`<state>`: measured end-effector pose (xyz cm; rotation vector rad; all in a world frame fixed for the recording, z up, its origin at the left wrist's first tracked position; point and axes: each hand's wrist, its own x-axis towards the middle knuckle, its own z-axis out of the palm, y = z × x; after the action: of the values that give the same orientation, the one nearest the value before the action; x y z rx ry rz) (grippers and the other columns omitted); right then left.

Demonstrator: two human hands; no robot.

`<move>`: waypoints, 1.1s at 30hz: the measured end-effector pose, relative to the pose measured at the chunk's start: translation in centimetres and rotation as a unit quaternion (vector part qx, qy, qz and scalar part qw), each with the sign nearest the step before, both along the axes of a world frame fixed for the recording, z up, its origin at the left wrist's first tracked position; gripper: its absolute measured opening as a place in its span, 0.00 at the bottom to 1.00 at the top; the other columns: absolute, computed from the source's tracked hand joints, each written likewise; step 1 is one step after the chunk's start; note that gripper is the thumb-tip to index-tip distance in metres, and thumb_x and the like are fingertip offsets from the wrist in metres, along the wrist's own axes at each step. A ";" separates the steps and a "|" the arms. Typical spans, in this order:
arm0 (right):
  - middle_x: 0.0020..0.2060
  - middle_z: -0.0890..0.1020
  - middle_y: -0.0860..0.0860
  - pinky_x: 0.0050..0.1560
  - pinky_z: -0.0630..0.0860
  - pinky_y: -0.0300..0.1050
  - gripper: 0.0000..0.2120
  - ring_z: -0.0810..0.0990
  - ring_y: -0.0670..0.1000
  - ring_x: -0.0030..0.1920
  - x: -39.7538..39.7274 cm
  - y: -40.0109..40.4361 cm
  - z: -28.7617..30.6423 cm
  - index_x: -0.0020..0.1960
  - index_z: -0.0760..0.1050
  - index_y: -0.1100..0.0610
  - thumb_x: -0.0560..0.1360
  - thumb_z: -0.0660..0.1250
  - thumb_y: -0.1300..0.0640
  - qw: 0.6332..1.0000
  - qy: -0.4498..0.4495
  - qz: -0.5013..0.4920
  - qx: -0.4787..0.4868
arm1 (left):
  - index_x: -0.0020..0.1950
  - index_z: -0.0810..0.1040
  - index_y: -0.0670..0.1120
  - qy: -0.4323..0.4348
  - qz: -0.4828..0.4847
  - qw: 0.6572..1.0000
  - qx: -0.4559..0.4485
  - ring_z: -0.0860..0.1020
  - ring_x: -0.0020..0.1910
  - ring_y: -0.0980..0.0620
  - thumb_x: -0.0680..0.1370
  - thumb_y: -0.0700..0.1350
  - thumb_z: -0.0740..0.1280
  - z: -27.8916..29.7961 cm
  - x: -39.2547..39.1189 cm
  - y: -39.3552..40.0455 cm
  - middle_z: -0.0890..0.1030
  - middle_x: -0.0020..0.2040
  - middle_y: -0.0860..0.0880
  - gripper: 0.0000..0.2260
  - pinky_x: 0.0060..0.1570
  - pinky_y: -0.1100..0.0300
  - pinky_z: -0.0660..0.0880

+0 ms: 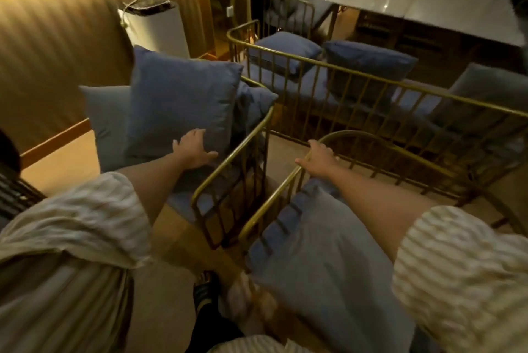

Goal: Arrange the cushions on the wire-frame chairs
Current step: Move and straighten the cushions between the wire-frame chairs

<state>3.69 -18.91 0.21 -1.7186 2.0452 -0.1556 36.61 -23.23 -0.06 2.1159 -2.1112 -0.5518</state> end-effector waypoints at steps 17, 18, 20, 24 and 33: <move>0.75 0.70 0.59 0.70 0.68 0.52 0.36 0.69 0.62 0.73 22.9 -27.2 -7.2 0.79 0.60 0.59 0.78 0.66 0.42 0.973 -0.202 -0.104 0.041 | 0.72 0.66 0.45 0.094 0.092 0.991 0.020 0.70 0.69 0.39 0.74 0.56 0.71 -5.4 22.9 -24.5 0.70 0.71 0.41 0.32 0.68 0.41 0.67; 0.75 0.69 0.59 0.70 0.68 0.53 0.37 0.68 0.63 0.74 23.7 -28.5 -7.7 0.79 0.59 0.60 0.78 0.66 0.41 0.971 -0.206 -0.113 0.047 | 0.72 0.67 0.45 0.125 0.087 0.988 0.017 0.71 0.68 0.39 0.73 0.56 0.72 -5.7 23.9 -25.8 0.71 0.71 0.41 0.32 0.65 0.44 0.69; 0.76 0.68 0.60 0.72 0.68 0.56 0.39 0.66 0.64 0.75 25.0 -30.9 -9.0 0.80 0.57 0.60 0.78 0.66 0.41 0.969 -0.207 -0.120 0.055 | 0.71 0.69 0.45 0.194 0.078 0.978 0.018 0.73 0.67 0.41 0.71 0.56 0.75 -6.4 25.7 -28.5 0.74 0.69 0.43 0.33 0.63 0.47 0.72; 0.78 0.64 0.58 0.75 0.64 0.61 0.48 0.63 0.64 0.77 27.1 -34.4 -11.8 0.81 0.50 0.58 0.74 0.69 0.36 0.951 -0.257 -0.167 0.044 | 0.75 0.63 0.46 0.262 0.130 0.956 0.024 0.69 0.71 0.42 0.66 0.58 0.78 -8.2 28.2 -33.6 0.70 0.73 0.44 0.43 0.68 0.44 0.70; 0.77 0.67 0.54 0.74 0.68 0.55 0.57 0.69 0.59 0.74 27.9 -39.5 -15.8 0.80 0.55 0.56 0.63 0.74 0.30 0.857 -0.405 -0.318 0.022 | 0.77 0.57 0.51 0.407 0.284 0.867 0.042 0.69 0.71 0.42 0.62 0.63 0.78 -13.0 29.9 -39.1 0.67 0.74 0.47 0.51 0.65 0.45 0.70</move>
<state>31.56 -58.41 -15.57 -0.6563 1.8025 -0.8696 66.53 -62.30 -13.01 1.8878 -0.9731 -1.1775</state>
